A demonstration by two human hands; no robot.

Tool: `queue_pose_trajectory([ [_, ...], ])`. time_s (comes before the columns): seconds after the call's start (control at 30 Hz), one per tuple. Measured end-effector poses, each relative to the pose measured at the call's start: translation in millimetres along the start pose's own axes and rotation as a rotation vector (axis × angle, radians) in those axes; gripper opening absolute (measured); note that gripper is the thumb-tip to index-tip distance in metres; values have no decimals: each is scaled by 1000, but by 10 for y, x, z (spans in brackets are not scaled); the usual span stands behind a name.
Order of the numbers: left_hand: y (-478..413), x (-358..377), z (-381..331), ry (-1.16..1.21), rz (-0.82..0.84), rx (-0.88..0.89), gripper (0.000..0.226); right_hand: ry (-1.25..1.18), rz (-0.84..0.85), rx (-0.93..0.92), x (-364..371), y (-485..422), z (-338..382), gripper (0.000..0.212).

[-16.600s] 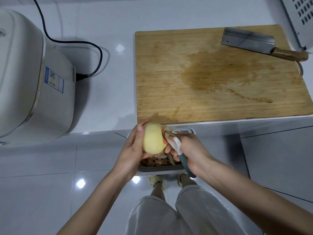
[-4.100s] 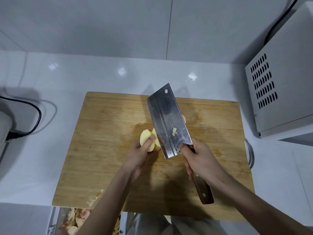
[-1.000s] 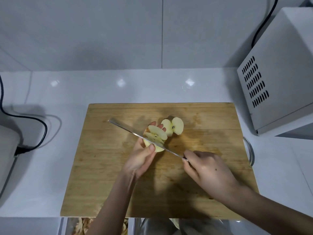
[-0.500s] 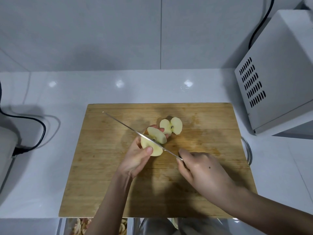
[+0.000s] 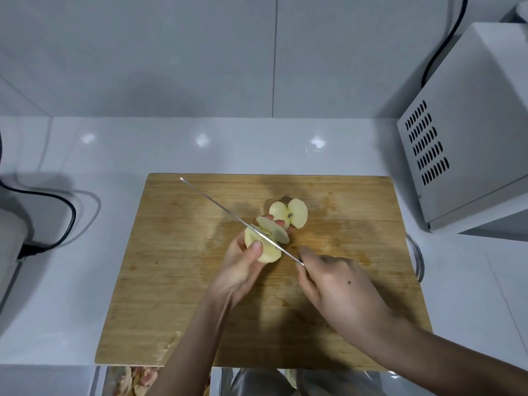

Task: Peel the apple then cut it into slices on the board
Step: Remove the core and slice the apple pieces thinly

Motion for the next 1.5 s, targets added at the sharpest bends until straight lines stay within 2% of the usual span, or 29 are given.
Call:
queue_pose_trajectory([
  [0.07, -6, -15, -13, -49, -31, 6, 104, -16, 10, 22, -21, -10, -2, 22],
  [0.27, -14, -36, 2, -209, -91, 63, 96, -13, 74, 40, -33, 0, -8, 24],
  [0.37, -27, -59, 14, -97, -133, -16, 102, -120, 107, 92, -142, 9, -33, 15],
  [0.43, -23, -113, 10, 44, -147, -82, 105, -312, 158, 177, -246, -29, -63, 2],
  [0.6, 30, -30, -62, 313, 12, -157, 66, -778, 216, 527, -269, -195, -232, 17],
  [0.67, 34, 6, -87, 333, -9, -140, 53, -867, 246, 646, -236, -216, -258, 23],
  [0.73, 38, 25, -109, 309, -105, -144, 45, -908, 269, 710, -204, -217, -257, 28],
  [0.83, 61, 79, -135, 247, -197, -122, 28, -927, 286, 732, -159, -217, -244, 28],
  [1.23, 15, 123, -105, 200, -308, -94, 10, -965, 341, 752, -62, -182, -240, 25],
  [1.37, 47, 181, -56, 91, -267, -131, 28, -968, 317, 762, -36, -249, -252, 26],
  [1.5, 24, 121, -59, 119, -326, -150, 36, -972, 317, 756, -22, -238, -217, 26],
])
Point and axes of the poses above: each hand's wrist, its own y-axis away from the middle knuckle, its own x-axis out of the palm, z = x × y, the point moved 3 cm from there along -y, towards the middle knuckle, and after that the axes turned 9 degrees about -z, right-handed, at the moved point
